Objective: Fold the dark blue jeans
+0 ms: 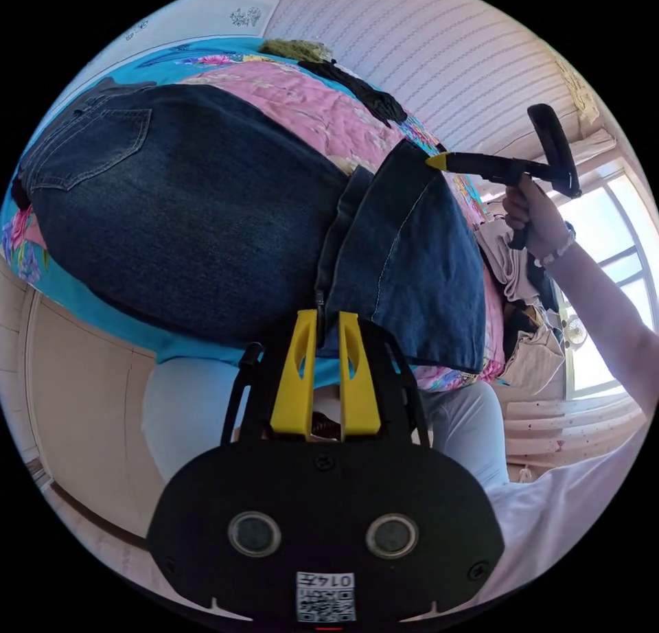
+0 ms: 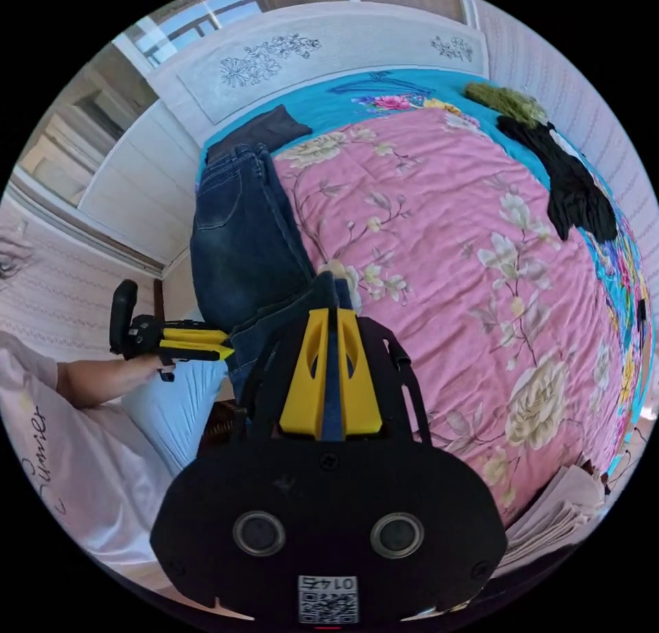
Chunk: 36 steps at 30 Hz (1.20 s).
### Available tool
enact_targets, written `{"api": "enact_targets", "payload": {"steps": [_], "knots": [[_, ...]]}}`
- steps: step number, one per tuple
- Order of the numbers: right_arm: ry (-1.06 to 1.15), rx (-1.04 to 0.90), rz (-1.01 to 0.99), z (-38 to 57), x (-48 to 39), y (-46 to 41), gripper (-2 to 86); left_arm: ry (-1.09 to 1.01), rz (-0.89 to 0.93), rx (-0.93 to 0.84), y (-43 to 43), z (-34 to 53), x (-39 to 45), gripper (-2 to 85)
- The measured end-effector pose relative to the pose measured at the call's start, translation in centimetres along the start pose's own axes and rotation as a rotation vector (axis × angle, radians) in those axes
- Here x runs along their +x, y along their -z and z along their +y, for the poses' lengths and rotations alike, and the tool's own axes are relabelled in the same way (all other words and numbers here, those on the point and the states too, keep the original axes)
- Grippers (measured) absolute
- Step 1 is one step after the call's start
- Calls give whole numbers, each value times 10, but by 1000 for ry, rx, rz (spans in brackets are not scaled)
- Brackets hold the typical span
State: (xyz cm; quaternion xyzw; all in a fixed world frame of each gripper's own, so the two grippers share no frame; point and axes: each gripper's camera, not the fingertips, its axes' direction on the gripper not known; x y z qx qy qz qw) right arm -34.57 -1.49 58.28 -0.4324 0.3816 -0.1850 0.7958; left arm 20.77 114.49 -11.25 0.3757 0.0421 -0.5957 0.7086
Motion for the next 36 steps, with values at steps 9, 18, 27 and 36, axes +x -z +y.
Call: {"api": "enact_targets", "payload": {"steps": [9, 18, 27, 36], "knots": [[-23, 74, -287, -76, 17, 35, 7, -30, -39, 0, 33, 7, -1, 88], [-39, 25, -281, -87, 26, 91, 11, -97, -6, -50, 73, 6, 0, 39], [-94, -116, -74, -124, 33, 63, 117, -84, -59, -94, 91, 5, -7, 69], [-32, -231, -142, -125, 33, 47, 47, -119, -41, -108, 111, 5, -13, 43]]}}
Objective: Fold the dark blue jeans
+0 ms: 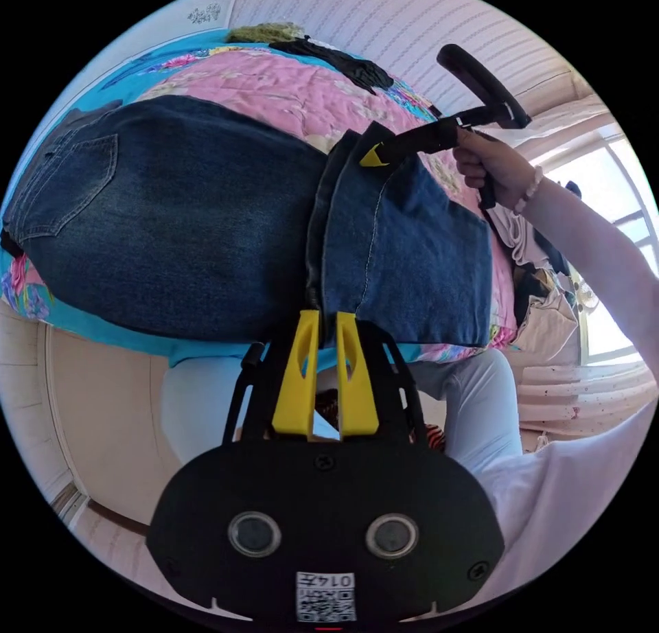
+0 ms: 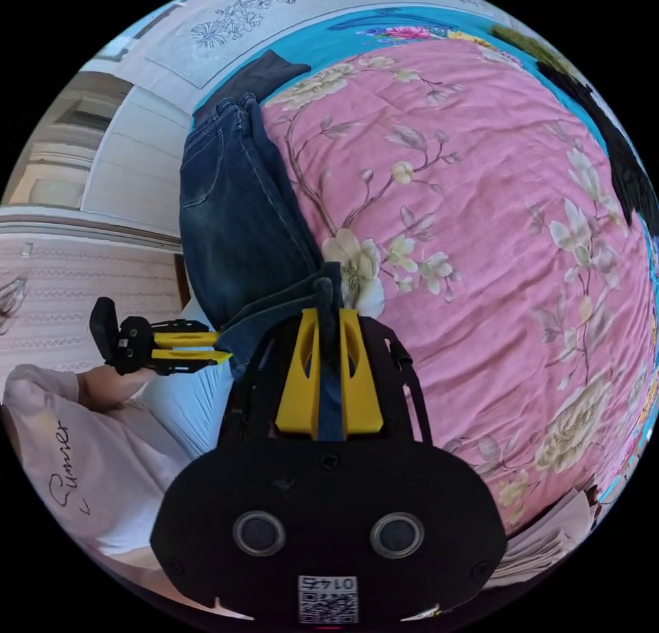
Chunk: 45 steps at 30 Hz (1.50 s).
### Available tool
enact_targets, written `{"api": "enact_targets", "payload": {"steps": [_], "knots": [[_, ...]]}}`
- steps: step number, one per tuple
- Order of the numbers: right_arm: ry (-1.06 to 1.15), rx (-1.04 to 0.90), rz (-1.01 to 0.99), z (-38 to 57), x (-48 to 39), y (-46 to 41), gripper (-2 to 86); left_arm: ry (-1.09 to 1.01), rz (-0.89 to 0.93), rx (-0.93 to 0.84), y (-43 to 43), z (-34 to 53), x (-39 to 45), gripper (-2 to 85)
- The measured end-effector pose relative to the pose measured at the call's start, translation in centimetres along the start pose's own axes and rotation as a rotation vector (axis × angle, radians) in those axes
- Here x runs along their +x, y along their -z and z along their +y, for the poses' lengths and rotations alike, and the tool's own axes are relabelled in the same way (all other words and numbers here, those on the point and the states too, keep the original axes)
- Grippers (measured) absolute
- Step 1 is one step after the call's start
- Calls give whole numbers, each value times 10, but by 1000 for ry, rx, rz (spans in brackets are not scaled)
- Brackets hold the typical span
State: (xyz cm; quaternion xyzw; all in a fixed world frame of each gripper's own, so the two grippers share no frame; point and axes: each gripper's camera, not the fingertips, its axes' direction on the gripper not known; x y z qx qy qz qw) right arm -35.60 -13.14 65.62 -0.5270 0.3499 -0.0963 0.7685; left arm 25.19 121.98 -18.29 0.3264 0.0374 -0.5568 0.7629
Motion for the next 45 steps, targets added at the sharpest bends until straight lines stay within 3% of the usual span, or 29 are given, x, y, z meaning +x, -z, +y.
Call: {"api": "enact_targets", "payload": {"steps": [8, 11, 15, 18, 20, 22, 25, 30, 33, 35, 37, 42, 45], "knots": [[185, 154, -62, 53, -34, 77, 36, -92, 43, 190, 98, 39, 1, 37], [273, 193, -90, 28, -53, 101, 37, -5, -69, 332, 159, 51, -31, 38], [379, 281, -87, -72, -120, 122, 48, 163, -363, 547, 260, 53, -104, 43], [264, 404, 21, -121, -146, 124, 66, 350, -445, 552, 297, 43, -179, 61], [127, 367, -5, -129, -136, 104, 69, 460, -382, 511, 300, 49, -220, 69], [137, 308, -67, -112, -122, 79, 70, 494, -315, 518, 291, 69, -244, 72], [92, 276, -31, -38, -76, 42, 70, 538, -293, 474, 261, 90, -258, 74], [-320, 378, -103, 180, 35, -12, 88, 527, 2, 545, 212, 107, -271, 93], [-661, 442, -190, 289, 69, -52, 112, 496, -89, 614, 196, 104, -253, 95], [-743, 472, -313, 326, 77, -80, 123, 497, -81, 610, 182, 97, -250, 98], [-738, 511, -398, 339, 75, -99, 130, 511, 15, 567, 163, 85, -253, 103], [-652, 481, -480, 313, 67, -141, 126, 532, 6, 594, 140, 79, -245, 95], [-693, 449, -471, 310, 71, -157, 82, 579, 65, 612, 133, 85, -246, 46]]}}
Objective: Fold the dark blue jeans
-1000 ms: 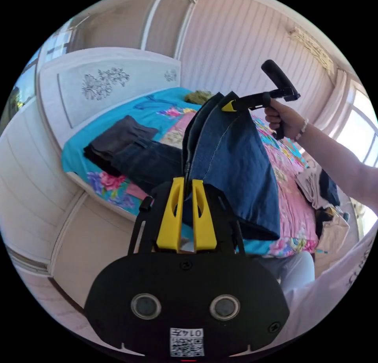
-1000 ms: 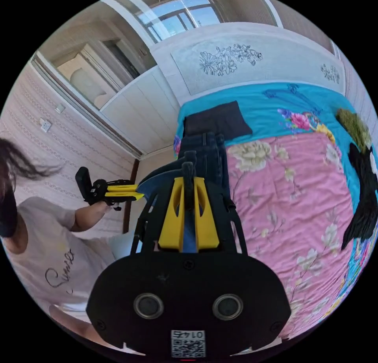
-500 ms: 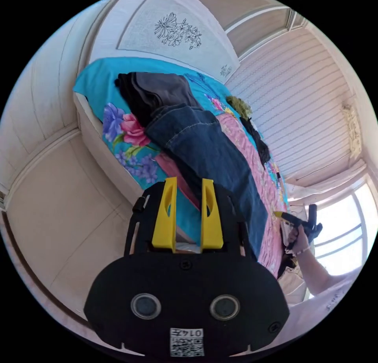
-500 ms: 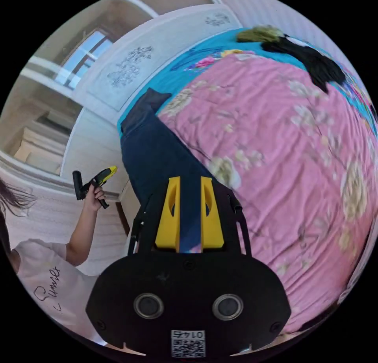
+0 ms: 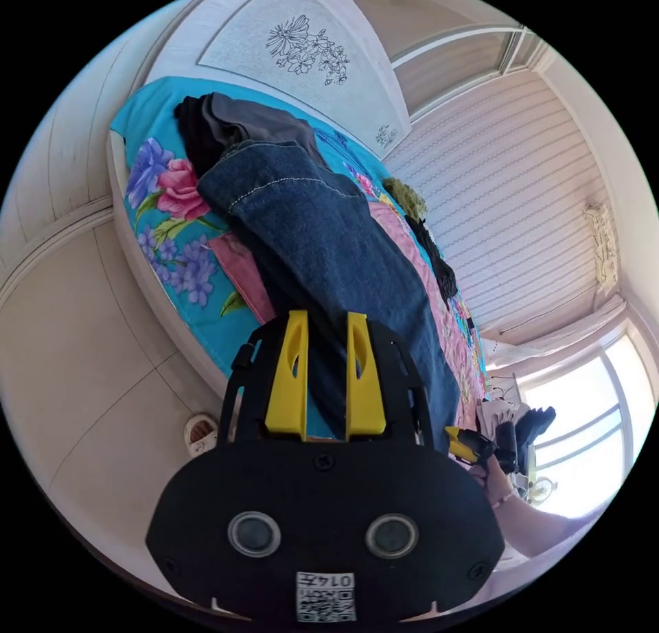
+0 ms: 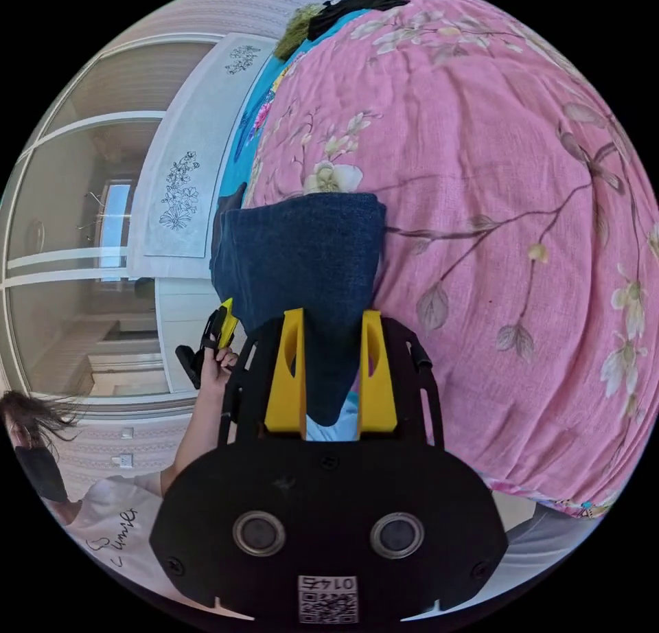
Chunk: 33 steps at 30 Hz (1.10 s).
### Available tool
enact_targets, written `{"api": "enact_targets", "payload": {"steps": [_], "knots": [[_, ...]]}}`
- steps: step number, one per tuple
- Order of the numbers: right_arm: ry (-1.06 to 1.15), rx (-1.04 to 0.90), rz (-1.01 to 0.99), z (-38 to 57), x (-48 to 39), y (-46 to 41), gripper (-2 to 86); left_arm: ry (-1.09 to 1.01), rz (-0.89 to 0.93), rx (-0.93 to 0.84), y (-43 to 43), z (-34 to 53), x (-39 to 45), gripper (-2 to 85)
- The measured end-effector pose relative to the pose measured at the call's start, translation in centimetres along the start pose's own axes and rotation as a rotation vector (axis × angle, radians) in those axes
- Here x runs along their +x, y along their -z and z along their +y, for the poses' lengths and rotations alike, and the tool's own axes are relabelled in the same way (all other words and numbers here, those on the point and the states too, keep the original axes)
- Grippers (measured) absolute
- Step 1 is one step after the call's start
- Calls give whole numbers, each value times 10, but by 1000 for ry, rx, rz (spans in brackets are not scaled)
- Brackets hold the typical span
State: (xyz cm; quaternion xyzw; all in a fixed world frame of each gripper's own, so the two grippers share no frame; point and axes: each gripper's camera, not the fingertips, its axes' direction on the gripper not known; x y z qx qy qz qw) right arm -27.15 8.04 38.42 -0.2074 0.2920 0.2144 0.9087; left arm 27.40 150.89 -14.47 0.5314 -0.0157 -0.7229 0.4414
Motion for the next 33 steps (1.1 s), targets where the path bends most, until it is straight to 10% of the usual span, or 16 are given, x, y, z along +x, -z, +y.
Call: {"api": "enact_targets", "payload": {"steps": [13, 20, 28, 33], "knots": [[353, 114, 29, 32, -21, 167, 13, -583, 72, -367, -65, 130, 200, 37], [-85, 113, 472, 107, 93, 249, 3, -701, 228, -605, -122, 285, 271, -5], [279, -14, 525, 89, 12, 129, -4, -1314, 166, -487, -125, 400, 364, -10], [502, -108, 706, 8, -69, 21, -4, -1338, 128, -521, -188, 428, 404, -10]]}}
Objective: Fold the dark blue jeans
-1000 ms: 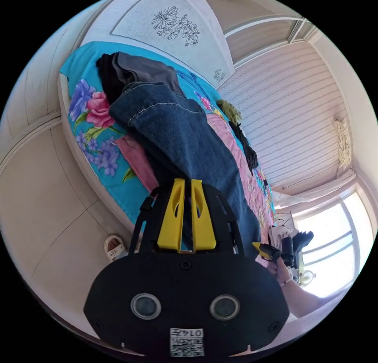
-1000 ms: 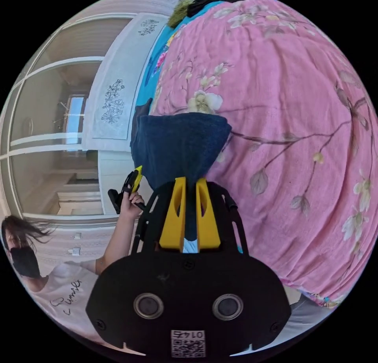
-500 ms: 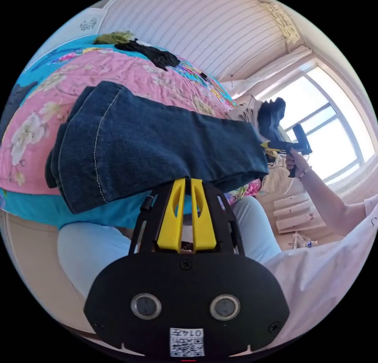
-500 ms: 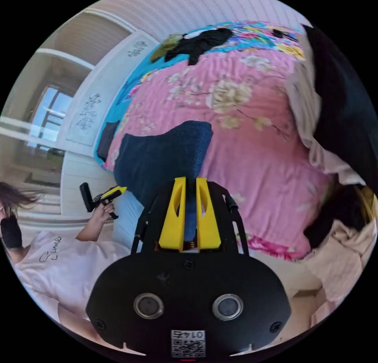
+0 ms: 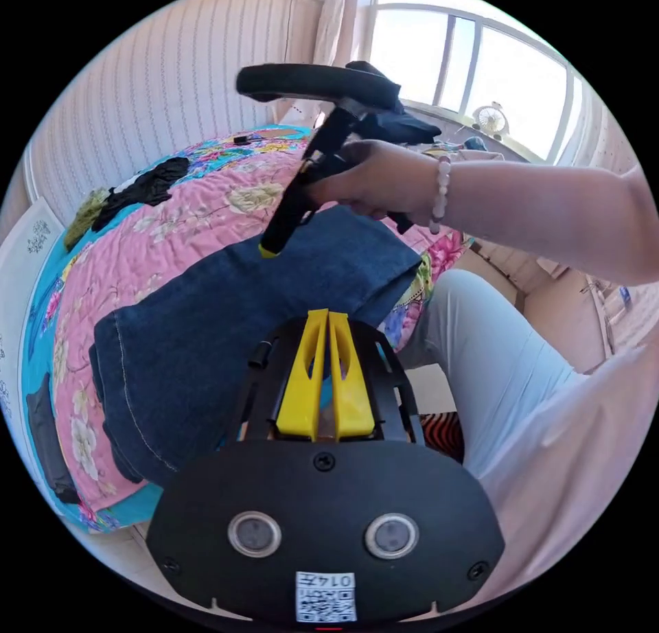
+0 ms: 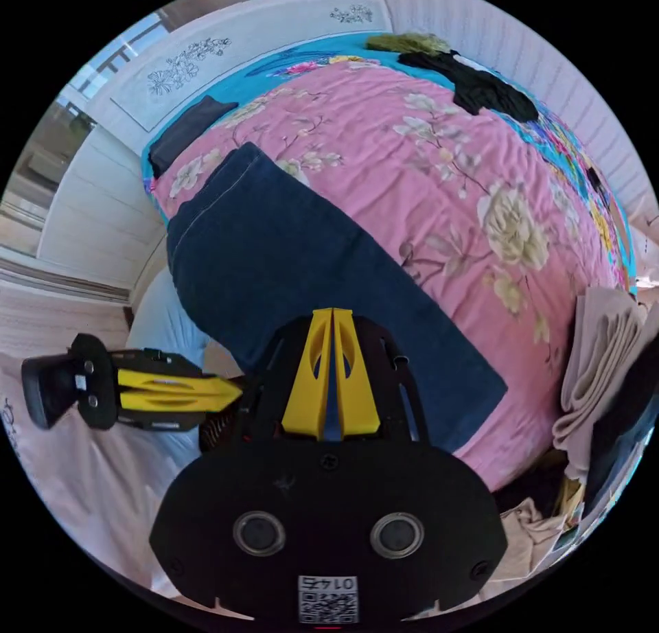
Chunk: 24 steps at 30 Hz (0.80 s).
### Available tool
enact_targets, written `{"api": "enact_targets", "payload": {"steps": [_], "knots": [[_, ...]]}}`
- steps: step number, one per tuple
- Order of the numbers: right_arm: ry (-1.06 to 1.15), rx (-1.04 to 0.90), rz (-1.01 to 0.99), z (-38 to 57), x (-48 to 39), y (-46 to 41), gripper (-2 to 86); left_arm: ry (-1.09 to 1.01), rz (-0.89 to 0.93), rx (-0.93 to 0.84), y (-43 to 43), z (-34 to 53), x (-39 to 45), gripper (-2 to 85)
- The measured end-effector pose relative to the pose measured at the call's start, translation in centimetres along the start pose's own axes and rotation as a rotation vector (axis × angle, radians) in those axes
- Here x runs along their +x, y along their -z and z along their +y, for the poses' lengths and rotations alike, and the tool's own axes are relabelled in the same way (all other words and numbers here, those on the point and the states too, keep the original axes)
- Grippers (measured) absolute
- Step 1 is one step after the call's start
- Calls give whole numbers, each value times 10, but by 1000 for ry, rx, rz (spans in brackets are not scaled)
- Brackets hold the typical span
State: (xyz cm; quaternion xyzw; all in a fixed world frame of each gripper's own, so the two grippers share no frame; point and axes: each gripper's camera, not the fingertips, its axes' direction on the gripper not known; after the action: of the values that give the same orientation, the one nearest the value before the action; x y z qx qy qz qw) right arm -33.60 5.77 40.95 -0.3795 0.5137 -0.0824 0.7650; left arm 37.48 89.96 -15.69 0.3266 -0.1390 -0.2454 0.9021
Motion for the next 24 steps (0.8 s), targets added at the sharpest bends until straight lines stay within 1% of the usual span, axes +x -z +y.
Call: {"api": "enact_targets", "payload": {"steps": [1, 2, 3, 4, 7, 9, 11, 12, 13, 14, 15, 17, 20, 21, 22, 24], "knots": [[3, -8, 33, -12, -5, -6, -4, 1, -4, -42, -22, -8, 1, -10], [-1, -59, 89, -34, -11, -24, -4, -4, -6, -77, -36, -10, 2, -10], [-7, -172, 109, -52, -13, -56, -5, -14, 11, -180, -68, -13, 4, -10], [-14, -232, 102, -59, -13, -74, -5, 4, 2, -210, -93, -12, 5, -10], [-64, -258, 103, -77, -12, -96, -8, -14, 0, -154, -111, -13, 13, -10], [-84, -316, -12, -89, 4, -104, -9, -8, 1, -147, -120, -16, 17, -10], [-131, -334, -105, -92, 18, -109, -9, -18, 20, -156, -126, -22, 19, -10], [-108, -338, -128, -91, 19, -108, -8, -22, 39, -173, -125, -30, 20, -10], [-79, -342, -126, -91, 17, -106, -8, -27, 41, -185, -122, -37, 23, -10], [-27, -346, -74, -92, 12, -99, -7, -29, 38, -175, -121, -39, 25, -10], [12, -311, -17, -93, 8, -90, -7, -36, 38, -148, -123, -41, 28, -10], [19, -296, -8, -99, 8, -92, -6, -40, 73, -210, -149, -44, 34, -10], [-17, -370, 11, -102, 14, -145, -8, -20, 51, -184, -178, -45, 39, -10], [-88, -346, -7, -101, 20, -153, -9, -35, 46, -188, -183, -49, 42, -10], [-104, -359, -14, -101, 22, -157, -9, -55, 42, -195, -189, -53, 45, -10], [-47, -402, -11, -98, 20, -172, -10, -68, 40, -201, -199, -58, 47, -9]]}}
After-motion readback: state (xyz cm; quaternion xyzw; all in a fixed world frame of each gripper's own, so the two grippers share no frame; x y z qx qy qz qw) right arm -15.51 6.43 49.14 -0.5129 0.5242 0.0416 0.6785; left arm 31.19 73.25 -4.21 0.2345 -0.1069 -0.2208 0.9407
